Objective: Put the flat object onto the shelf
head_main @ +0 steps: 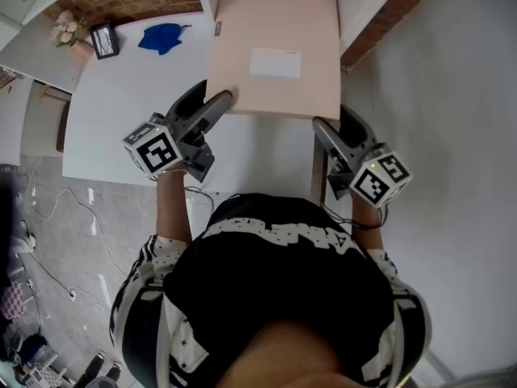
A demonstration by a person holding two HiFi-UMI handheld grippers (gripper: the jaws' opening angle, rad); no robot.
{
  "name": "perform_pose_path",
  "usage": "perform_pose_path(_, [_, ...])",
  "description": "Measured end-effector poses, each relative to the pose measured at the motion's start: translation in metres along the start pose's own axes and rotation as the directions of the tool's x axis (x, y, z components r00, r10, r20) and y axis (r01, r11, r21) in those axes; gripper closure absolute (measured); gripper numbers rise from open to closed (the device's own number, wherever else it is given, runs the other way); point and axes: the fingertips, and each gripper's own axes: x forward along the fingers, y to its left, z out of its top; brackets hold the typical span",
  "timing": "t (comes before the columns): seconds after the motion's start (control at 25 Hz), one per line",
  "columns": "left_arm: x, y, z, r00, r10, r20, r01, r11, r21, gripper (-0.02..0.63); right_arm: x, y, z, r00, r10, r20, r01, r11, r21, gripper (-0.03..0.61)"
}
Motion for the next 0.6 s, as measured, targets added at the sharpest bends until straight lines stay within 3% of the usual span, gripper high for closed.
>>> perform_pose_path(0.6, [-0.009,-0.015,-0.003,1.0,-0.02,0.0,0.02,0.991,0.129,0.262,0.003,-0.006,0.012,0.999,0.005,0.043,-0.005,1.0,0.006,0.311])
